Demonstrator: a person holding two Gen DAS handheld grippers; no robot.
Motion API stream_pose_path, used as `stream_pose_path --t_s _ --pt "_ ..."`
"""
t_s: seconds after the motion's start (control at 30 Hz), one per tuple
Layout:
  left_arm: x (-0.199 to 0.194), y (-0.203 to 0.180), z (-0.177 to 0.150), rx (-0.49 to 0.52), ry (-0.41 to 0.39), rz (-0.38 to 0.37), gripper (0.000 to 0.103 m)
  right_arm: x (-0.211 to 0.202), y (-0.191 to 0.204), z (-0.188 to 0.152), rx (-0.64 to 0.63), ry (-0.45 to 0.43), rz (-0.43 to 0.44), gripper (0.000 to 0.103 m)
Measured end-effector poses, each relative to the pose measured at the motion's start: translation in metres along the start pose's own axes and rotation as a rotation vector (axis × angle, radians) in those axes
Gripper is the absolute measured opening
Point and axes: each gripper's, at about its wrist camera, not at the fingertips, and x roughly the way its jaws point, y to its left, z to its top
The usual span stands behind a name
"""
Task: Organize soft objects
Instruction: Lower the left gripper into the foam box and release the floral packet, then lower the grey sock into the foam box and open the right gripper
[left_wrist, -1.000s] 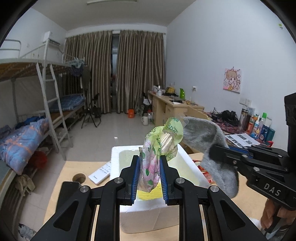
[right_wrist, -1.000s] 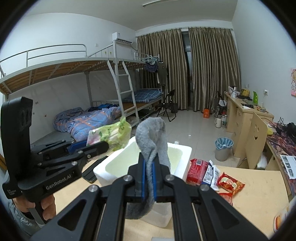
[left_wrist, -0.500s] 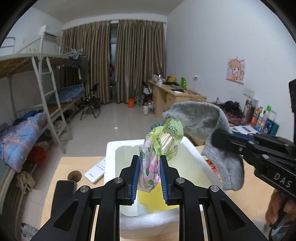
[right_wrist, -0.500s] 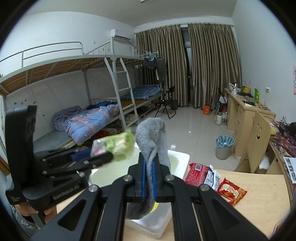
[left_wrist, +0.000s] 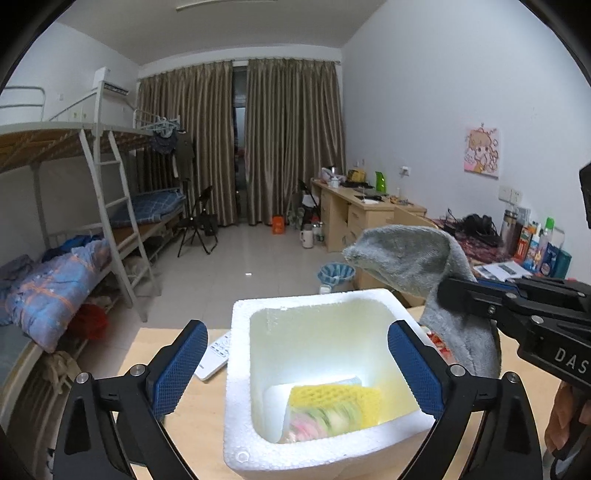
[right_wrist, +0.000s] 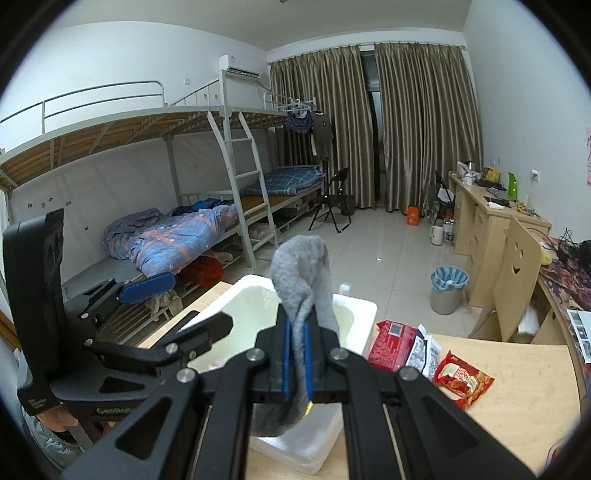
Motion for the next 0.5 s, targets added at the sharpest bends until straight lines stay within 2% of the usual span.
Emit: stream_pose_path --t_s 0.5 --pt "-0.022 0.013 -0.003 -0.003 -0.046 0.058 0.100 0.014 0.005 -0.002 0.005 0.024 0.057 0.009"
